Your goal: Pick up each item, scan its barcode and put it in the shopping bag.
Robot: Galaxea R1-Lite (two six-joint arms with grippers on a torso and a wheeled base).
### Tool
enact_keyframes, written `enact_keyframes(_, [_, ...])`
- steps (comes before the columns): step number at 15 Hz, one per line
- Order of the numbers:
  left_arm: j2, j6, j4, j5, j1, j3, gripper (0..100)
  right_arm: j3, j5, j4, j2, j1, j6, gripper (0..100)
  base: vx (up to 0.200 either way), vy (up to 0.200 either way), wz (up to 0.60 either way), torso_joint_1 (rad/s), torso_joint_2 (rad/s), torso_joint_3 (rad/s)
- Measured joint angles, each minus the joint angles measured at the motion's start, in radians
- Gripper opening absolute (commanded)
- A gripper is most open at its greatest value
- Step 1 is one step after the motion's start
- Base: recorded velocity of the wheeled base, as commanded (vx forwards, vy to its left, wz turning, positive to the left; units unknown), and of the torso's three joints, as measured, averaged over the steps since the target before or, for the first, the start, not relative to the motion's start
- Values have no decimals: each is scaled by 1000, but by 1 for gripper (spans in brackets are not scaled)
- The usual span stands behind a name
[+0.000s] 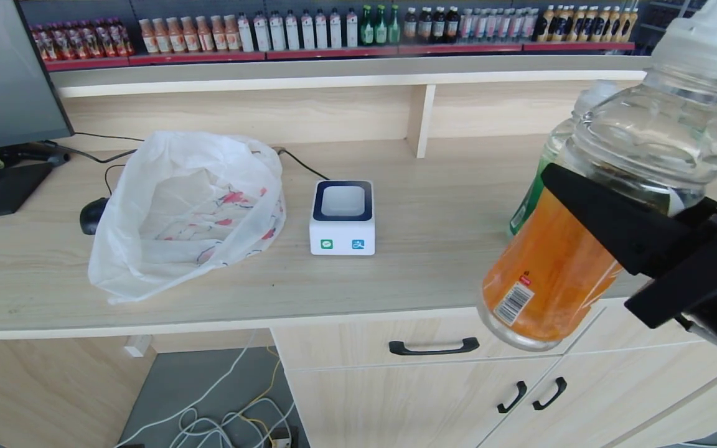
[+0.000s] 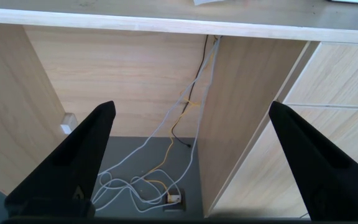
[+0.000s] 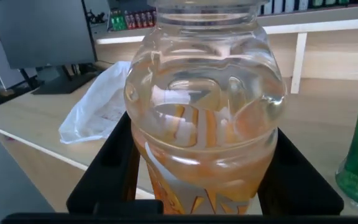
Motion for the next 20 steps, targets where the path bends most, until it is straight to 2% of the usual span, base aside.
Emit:
enact_keyframes(5, [0, 0, 0, 0, 0, 0, 100, 60, 231, 1, -27, 1, 133, 0, 0, 0, 0, 0, 0, 0])
enact_keyframes(10, [0, 0, 0, 0, 0, 0, 100, 65, 390, -1, -34, -26, 288, 0, 0, 0, 0, 0, 0, 0])
enact_keyframes(15, [0, 0, 0, 0, 0, 0, 100, 37, 465, -1, -29, -143, 469, 0, 0, 0, 0, 0, 0, 0])
enact_keyframes(20, [0, 0, 0, 0, 0, 0, 100, -66, 468, -5, 18, -161, 587, 0, 0, 0, 0, 0, 0, 0])
